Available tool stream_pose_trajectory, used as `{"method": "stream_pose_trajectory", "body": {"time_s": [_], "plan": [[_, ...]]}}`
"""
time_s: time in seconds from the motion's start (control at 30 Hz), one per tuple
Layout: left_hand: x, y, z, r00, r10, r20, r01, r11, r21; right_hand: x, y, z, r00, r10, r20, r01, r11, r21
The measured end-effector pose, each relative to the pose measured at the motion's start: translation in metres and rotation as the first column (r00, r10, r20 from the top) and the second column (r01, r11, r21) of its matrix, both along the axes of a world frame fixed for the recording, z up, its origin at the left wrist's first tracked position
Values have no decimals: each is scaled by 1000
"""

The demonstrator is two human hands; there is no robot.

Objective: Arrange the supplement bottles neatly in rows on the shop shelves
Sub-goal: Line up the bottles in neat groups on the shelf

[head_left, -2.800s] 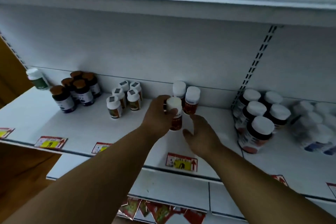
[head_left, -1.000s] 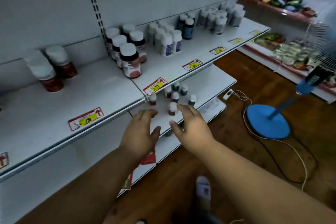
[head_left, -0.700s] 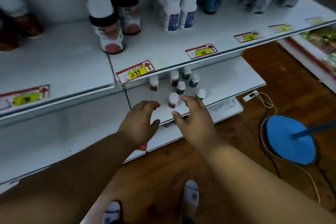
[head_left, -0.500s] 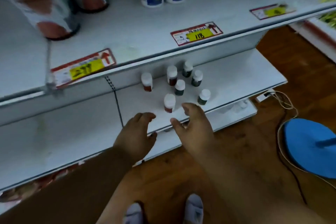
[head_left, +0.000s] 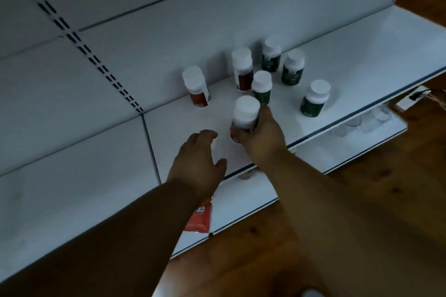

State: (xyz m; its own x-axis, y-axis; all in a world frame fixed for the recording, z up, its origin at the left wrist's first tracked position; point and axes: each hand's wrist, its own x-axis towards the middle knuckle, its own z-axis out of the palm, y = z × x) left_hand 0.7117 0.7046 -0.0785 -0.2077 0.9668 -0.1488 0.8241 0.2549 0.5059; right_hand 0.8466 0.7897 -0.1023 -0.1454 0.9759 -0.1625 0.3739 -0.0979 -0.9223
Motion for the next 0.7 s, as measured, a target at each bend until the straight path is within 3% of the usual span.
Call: {"method": "stream_pose_trajectory", "body": {"time_s": [0.13, 0.23, 0.3, 0.4, 0.57, 0.7], "plan": [[6, -26, 36, 986, -24, 164, 34, 998, -55, 23, -32, 41, 958, -112, -264, 22, 947, -320], [17, -64, 98, 939, -9, 345, 68, 985, -159, 47, -69, 107, 822, -288, -492, -68, 808, -585], [23, -92, 149, 915, -20, 403, 101, 978, -181, 60, -99, 166, 729, -384, -567, -134, 733, -667], [35, -134, 231, 920, -54, 389, 121, 981, -150, 71, -141, 266, 677, -361, -641, -225, 728, -647], [59, -187, 347, 925, 8, 380, 0, 1000, -21, 79, -187, 395, 700, -167, -695, -302, 812, -499], [64, -207, 385, 928, 49, 370, -74, 996, 53, 82, -199, 441, 733, -93, -674, -307, 838, -451]]}}
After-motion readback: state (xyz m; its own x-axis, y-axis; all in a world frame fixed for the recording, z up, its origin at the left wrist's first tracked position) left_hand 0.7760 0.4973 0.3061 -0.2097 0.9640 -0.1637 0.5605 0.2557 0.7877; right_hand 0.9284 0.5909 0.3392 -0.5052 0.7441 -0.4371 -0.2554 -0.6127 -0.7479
